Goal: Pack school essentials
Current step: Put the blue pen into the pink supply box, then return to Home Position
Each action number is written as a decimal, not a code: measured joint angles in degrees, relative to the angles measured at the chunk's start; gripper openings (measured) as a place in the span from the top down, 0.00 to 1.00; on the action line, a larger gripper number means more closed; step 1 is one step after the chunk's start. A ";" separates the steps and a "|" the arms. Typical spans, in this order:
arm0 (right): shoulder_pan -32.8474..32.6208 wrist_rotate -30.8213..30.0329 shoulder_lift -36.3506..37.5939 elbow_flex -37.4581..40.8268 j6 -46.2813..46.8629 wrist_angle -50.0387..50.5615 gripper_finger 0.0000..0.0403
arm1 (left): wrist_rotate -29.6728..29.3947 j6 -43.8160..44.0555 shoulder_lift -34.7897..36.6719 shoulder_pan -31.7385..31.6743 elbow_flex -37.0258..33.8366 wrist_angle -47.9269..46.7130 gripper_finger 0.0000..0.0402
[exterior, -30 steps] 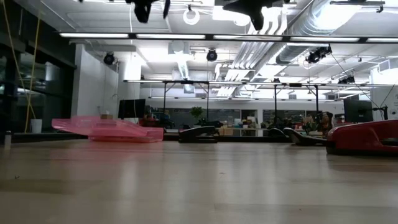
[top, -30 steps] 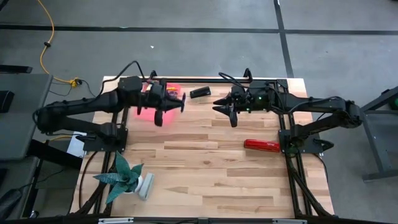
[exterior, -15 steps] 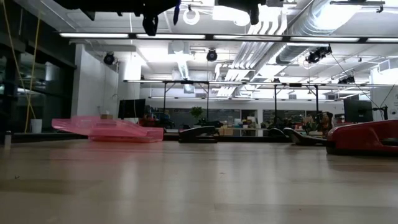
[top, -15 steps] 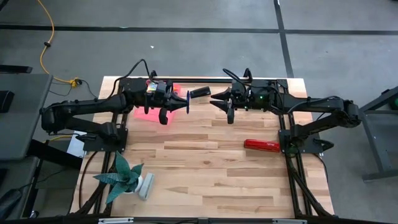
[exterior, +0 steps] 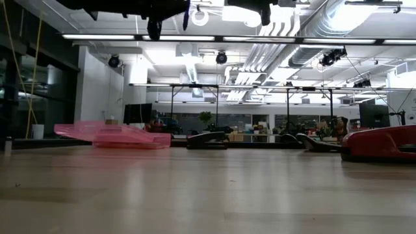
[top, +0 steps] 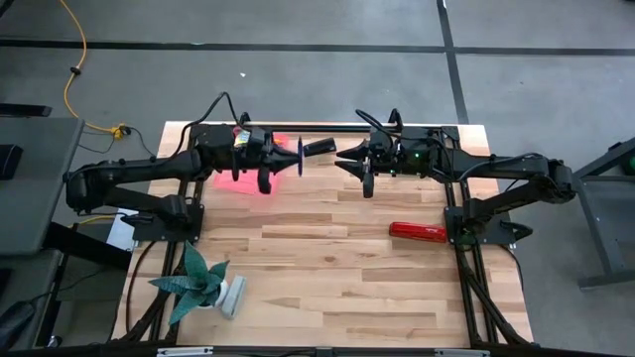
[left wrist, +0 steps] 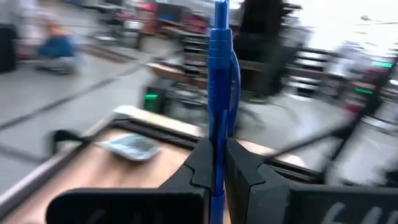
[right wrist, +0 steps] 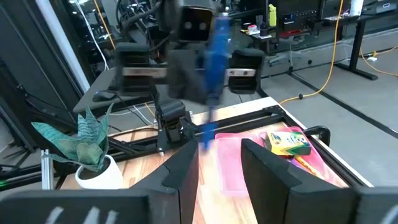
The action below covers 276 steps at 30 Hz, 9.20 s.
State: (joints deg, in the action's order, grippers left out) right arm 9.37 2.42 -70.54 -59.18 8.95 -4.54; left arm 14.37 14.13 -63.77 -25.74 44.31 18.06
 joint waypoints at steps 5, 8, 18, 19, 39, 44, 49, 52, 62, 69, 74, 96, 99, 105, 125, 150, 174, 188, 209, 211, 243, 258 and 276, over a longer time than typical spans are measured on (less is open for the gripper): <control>0.00 0.00 0.00 0.02 0.66 0.02 0.72 | -9.48 -0.78 -2.31 -7.25 5.17 -9.51 1.00; 0.00 0.00 0.00 0.02 1.51 0.02 0.72 | -9.30 -0.97 -6.80 -14.30 10.49 -20.22 1.00; -0.09 -0.02 0.00 0.07 4.18 1.07 0.72 | -13.56 -7.03 -27.27 -26.50 15.81 -44.01 1.00; -0.09 -0.02 0.00 0.07 4.29 1.07 0.72 | -13.55 -7.22 -28.75 -26.87 15.82 -43.88 1.00; -0.11 -0.50 0.00 0.07 5.62 1.99 0.72 | -16.67 -21.33 -31.91 -26.62 15.94 -51.82 1.00; -0.11 -0.50 0.00 0.07 5.71 2.08 0.72 | -16.61 -21.73 -31.93 -25.88 15.94 -51.06 0.94; -0.11 -0.50 0.00 0.07 5.62 2.12 0.72 | -17.95 -28.38 -31.93 -23.79 15.94 -50.67 0.90; -0.11 -0.50 0.00 0.07 5.62 2.14 0.72 | -21.41 -29.23 -31.93 -22.57 15.94 -50.86 0.91; -0.11 -0.48 0.00 0.07 6.23 2.14 0.72 | -23.10 -31.30 -31.95 -22.10 15.90 -51.27 0.88; -0.11 -0.48 0.00 0.07 6.67 2.14 0.72 | -23.14 -32.31 -31.95 -22.10 15.90 -51.19 0.80; -0.11 -0.48 0.00 0.07 6.62 2.14 0.72 | -23.01 -30.73 -31.86 -22.10 15.91 -51.24 0.72; 0.07 -0.50 0.00 0.09 6.23 2.14 0.72 | -13.34 -7.07 -40.10 -25.45 23.24 -45.46 1.00; 0.07 -0.50 0.00 0.09 6.78 2.14 0.72 | -15.33 -3.61 -41.23 -25.15 23.33 -43.47 1.00; 0.03 -0.50 0.00 0.09 7.74 2.14 0.72 | -16.33 0.06 -40.61 -24.47 23.29 -40.48 1.00; 0.00 -0.50 0.01 0.09 8.08 2.15 0.72 | -18.97 1.78 -43.15 -25.38 23.26 -38.88 1.00; 0.00 -0.52 0.02 0.09 7.08 2.18 0.72 | -17.86 -1.62 -38.40 -20.80 23.27 -43.77 1.00; 0.01 -0.52 0.02 0.09 7.55 2.21 0.72 | -24.17 -2.40 -38.09 -22.43 20.53 -41.21 1.00; -0.02 -0.52 0.02 0.09 8.04 2.21 0.72 | -22.51 -4.73 -38.58 -22.77 20.55 -40.73 1.00; -0.04 -0.50 0.02 0.09 9.03 2.19 0.72 | -13.52 -8.78 -39.12 -21.48 20.58 -48.15 1.00; -0.04 -0.51 0.02 0.09 9.01 2.18 0.72 | -13.95 -8.77 -39.12 -21.11 20.58 -48.77 1.00; -0.04 -0.52 6.84 0.09 -1.04 6.19 0.72 | -5.72 -4.57 0.28 -4.83 10.57 -16.24 1.00; -0.02 2.24 10.62 0.09 0.00 8.20 0.72 | -10.02 -4.33 18.88 10.76 -4.17 -7.65 1.00; -0.04 1.17 10.58 0.09 2.94 8.70 0.99 | -9.67 1.43 42.61 19.97 -28.09 -0.23 1.00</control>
State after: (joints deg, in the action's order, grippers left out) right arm 9.32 3.58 -59.96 -59.09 11.89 4.16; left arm 4.70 15.56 -21.15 -5.76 16.21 17.83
